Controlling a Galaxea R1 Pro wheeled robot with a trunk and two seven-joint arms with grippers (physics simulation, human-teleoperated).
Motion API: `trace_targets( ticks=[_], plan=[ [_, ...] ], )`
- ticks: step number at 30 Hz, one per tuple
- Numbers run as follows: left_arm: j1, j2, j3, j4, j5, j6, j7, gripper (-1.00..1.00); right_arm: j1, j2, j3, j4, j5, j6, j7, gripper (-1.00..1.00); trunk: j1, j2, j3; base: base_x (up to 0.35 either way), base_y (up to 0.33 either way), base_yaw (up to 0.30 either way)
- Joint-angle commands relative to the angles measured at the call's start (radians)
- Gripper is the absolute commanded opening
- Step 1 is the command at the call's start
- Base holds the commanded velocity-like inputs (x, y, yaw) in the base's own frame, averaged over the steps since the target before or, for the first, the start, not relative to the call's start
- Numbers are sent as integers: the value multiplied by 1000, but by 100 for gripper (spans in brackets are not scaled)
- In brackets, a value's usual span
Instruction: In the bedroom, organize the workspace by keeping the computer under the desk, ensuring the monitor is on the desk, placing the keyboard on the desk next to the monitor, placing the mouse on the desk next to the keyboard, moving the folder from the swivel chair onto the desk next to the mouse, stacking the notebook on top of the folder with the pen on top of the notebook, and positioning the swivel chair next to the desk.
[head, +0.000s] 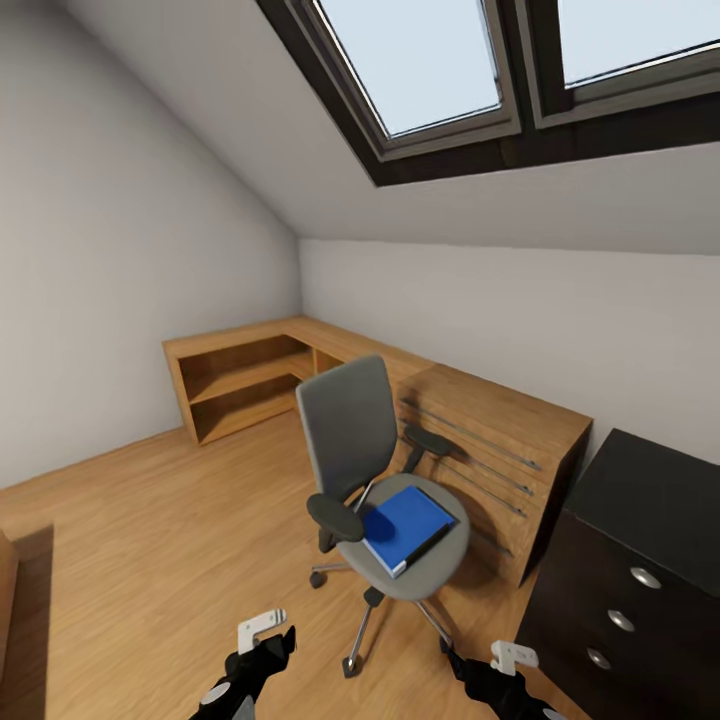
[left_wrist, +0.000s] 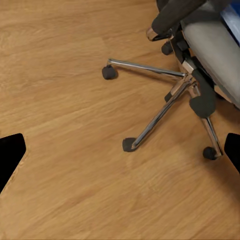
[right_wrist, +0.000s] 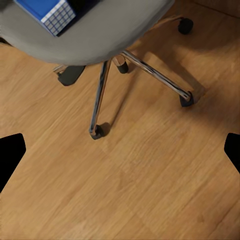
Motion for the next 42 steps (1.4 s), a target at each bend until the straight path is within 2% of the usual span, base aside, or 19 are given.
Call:
trace_targets(
  ticks=[1, 6, 12, 17, 20, 30, 36, 42],
  plan=[
    [-1, 0, -2, -5, 8, -2, 13, 100, -1, 0, -4, 2, -6, -2, 8, 100, -4, 7, 2, 0, 0, 0],
    [-1, 3, -3, -19, 7, 0, 57, 100, -1, 0, -4, 2, -5, -2, 8, 100, -23, 42, 18, 0, 0, 0],
    [0, 10, -2, -23, 5, 1, 74, 100, -1, 0, -4, 2, -5, -4, 7, 100, -46, 84, 37, 0, 0, 0],
    [0, 39, -2, -11, 6, -1, 78, 100, -1, 0, -4, 2, -5, -16, 6, 100, -65, 119, 52, 0, 0, -45],
    [1, 58, -2, 51, 6, -5, 78, 100, -1, 0, -5, 2, -5, -37, 6, 100, -77, 140, 62, 0, 0, -178],
    [1, 67, -2, 212, 6, -20, 79, 100, 0, 2, -4, 5, -4, -59, 6, 100, -115, 210, 93, 0, 0, -239],
    [1, 68, -2, 293, 6, -115, 80, 100, 2, 10, -5, 6, -4, -62, 0, 100, -138, 252, 112, -76, 0, -254],
    [3, 69, -2, 317, 6, -161, 78, 100, 7, 16, -5, 7, -3, -63, -10, 100, -161, 294, 131, -225, 3, -256]
  ],
)
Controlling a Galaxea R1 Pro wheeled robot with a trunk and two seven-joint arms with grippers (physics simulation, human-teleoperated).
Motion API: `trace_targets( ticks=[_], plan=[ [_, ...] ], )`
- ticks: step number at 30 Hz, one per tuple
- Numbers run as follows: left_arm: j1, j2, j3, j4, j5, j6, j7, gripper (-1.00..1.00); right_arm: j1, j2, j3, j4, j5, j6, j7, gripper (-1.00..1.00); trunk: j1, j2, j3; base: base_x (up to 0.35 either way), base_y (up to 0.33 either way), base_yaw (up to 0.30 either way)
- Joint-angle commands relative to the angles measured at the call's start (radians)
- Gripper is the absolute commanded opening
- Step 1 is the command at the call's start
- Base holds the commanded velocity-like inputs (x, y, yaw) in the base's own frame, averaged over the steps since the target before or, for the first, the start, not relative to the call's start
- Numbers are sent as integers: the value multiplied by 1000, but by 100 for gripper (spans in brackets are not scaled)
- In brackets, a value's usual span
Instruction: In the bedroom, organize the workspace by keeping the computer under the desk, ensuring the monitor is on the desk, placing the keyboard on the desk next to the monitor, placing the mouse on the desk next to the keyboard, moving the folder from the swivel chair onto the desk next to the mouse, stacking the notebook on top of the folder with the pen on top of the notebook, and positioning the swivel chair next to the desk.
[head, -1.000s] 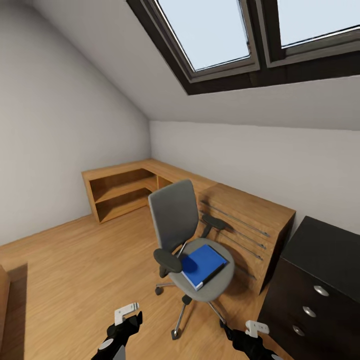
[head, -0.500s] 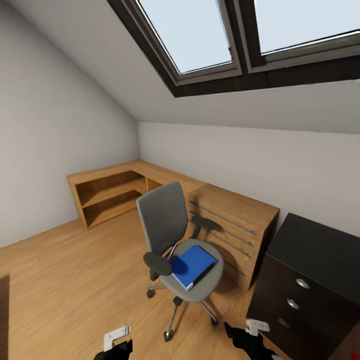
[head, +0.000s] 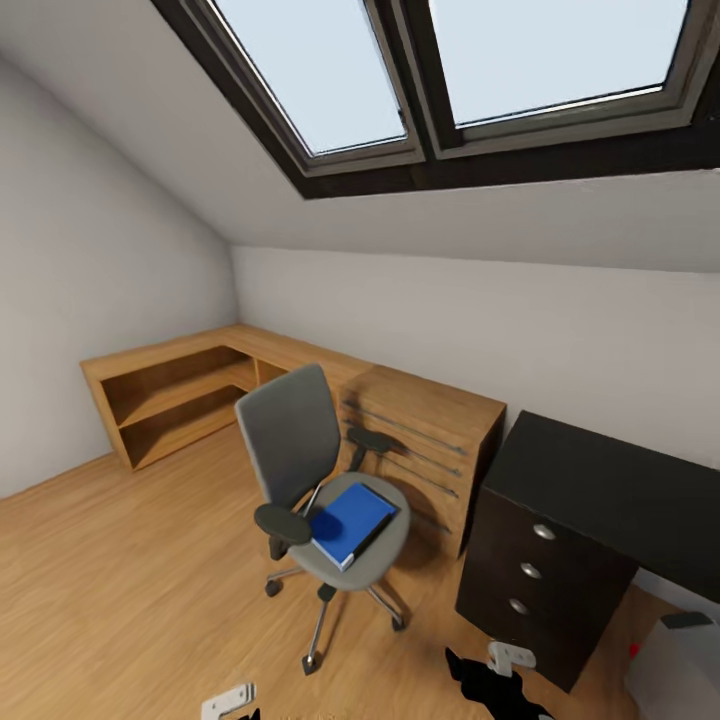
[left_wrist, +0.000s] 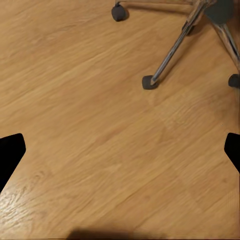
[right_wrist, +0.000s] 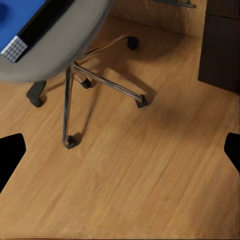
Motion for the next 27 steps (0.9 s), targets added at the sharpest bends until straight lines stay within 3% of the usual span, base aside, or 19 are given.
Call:
trace_targets(
  ticks=[1, 20, 27],
  plan=[
    [0, 0, 4, 2, 2, -6, 0, 100, 0, 1, -5, 2, -7, -2, 8, 100, -4, 6, 2, -282, 30, -256],
    [0, 15, 4, 7, 3, -19, -2, 100, 5, 5, -5, 2, -7, -3, 4, 100, -77, 139, 61, -311, 63, -256],
    [0, 15, 4, 7, 3, -18, -3, 100, 8, 8, -5, 2, -7, -3, 4, 100, -104, 188, 83, -138, 6, -256]
  ],
)
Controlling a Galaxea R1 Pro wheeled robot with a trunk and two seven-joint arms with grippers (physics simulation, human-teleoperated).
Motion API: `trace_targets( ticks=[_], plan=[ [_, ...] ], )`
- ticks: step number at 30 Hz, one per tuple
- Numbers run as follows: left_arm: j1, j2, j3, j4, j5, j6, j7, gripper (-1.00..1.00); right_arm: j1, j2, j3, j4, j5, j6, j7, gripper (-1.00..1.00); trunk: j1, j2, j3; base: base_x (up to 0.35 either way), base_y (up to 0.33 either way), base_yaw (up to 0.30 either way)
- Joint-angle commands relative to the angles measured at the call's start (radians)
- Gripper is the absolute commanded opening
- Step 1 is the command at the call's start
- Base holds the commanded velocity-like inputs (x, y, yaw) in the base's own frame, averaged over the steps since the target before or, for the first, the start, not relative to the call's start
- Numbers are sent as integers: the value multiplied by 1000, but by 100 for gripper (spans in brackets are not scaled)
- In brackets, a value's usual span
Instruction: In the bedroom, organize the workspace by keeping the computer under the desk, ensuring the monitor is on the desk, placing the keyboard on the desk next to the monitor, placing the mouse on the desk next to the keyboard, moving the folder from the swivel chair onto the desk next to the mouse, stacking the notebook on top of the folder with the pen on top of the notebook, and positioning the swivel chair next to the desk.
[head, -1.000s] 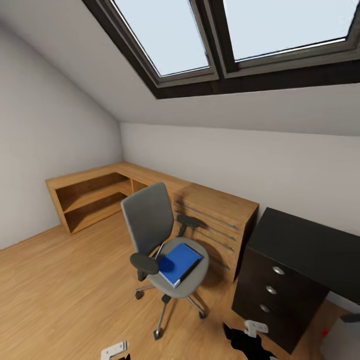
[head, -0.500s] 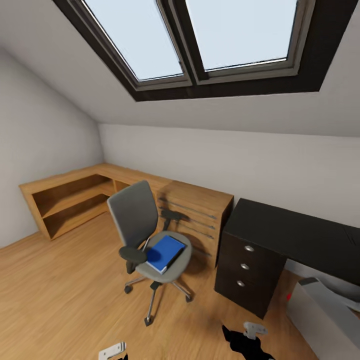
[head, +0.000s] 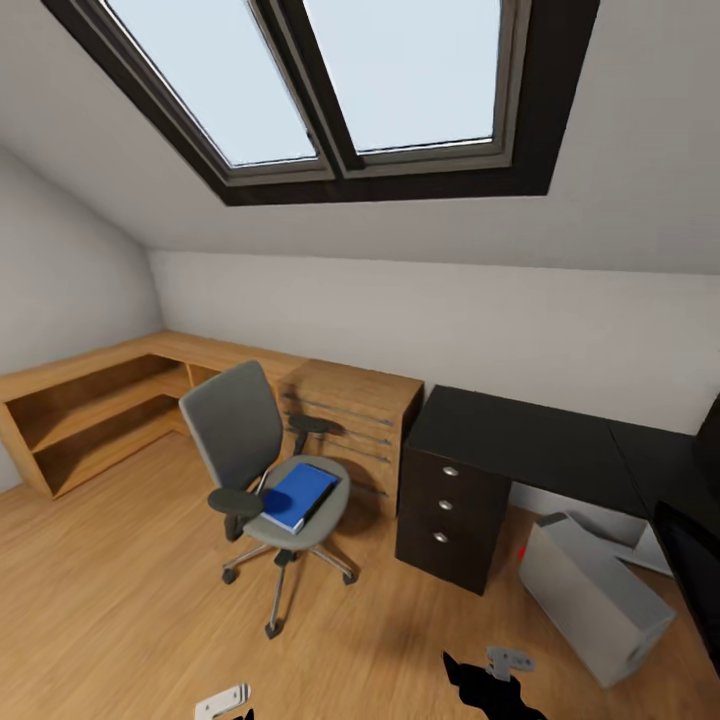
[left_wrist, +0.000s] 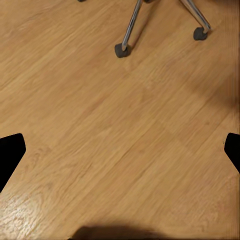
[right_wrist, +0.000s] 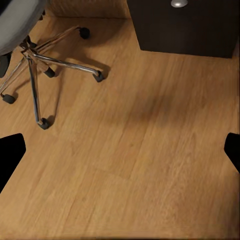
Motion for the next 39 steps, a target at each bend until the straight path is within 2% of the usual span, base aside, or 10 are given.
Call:
trace_targets(
  ticks=[1, 21, 28, 39],
  plan=[
    [-1, 0, 4, 1, 2, -4, 0, 100, -1, 0, -5, 2, -7, -2, 9, 100, -4, 6, 2, -52, 2, -257],
    [-1, -2, 4, 1, 2, -3, 0, 100, 0, 3, -5, 2, -7, -2, 9, 100, -80, 146, 64, -9, 0, -258],
    [-1, -2, 4, 1, 2, 0, 0, 100, 0, 4, -5, 2, -7, -2, 9, 100, -80, 146, 64, 0, 0, -155],
    [-1, 5, 4, 1, 2, 4, 2, 100, 0, 7, -4, 3, -7, -2, 9, 100, -80, 146, 64, -24, 0, -23]
  ],
)
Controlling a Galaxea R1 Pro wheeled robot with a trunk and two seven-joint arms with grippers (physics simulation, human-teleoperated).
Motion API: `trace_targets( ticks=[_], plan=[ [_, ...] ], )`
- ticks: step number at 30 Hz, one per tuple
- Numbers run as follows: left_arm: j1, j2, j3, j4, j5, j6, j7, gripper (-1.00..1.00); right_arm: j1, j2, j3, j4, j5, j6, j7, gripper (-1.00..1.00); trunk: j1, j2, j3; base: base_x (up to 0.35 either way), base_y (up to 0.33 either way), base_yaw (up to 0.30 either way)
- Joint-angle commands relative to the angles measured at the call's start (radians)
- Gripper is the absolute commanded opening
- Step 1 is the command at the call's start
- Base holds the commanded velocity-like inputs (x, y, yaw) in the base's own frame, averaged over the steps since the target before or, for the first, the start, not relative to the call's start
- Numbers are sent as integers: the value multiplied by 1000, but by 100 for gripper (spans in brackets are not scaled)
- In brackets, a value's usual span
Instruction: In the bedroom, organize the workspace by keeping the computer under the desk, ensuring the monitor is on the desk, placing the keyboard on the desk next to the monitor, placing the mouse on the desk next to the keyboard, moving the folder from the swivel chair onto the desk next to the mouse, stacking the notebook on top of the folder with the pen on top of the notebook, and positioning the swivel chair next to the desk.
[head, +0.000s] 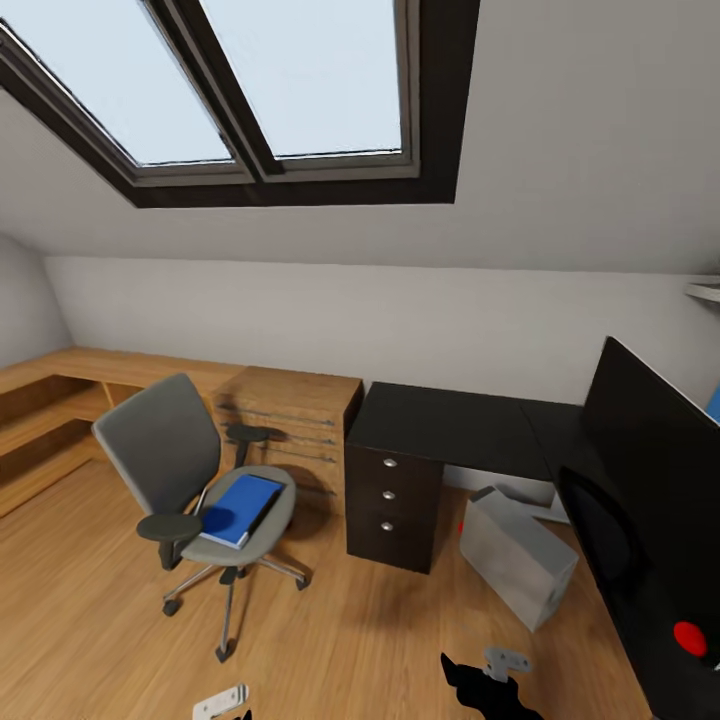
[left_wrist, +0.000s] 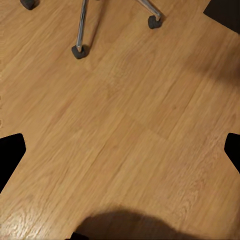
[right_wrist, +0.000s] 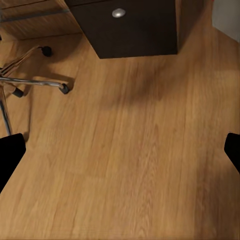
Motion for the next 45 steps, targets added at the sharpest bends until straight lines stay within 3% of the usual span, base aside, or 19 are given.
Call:
trace_targets(
  ticks=[1, 25, 39, 45],
  plan=[
    [-1, 1, 4, 1, 2, -3, 0, 100, -1, 0, -5, 2, -7, -2, 9, 100, 0, -2, -2, -183, 0, -3],
    [-1, 5, 4, 1, 2, -4, -3, 100, -1, 0, -4, 2, -7, -2, 9, 100, 0, -2, -2, -308, 0, 0],
    [-1, 3, 4, 1, 2, -3, -5, 100, -1, 1, -3, 2, -9, 0, 4, 100, 0, -2, -2, -166, 0, 0],
    [-1, 3, 4, 1, 2, -3, -4, 100, -1, 26, -5, 2, -10, 1, -19, 100, 0, -2, -2, -241, 0, 0]
  ],
)
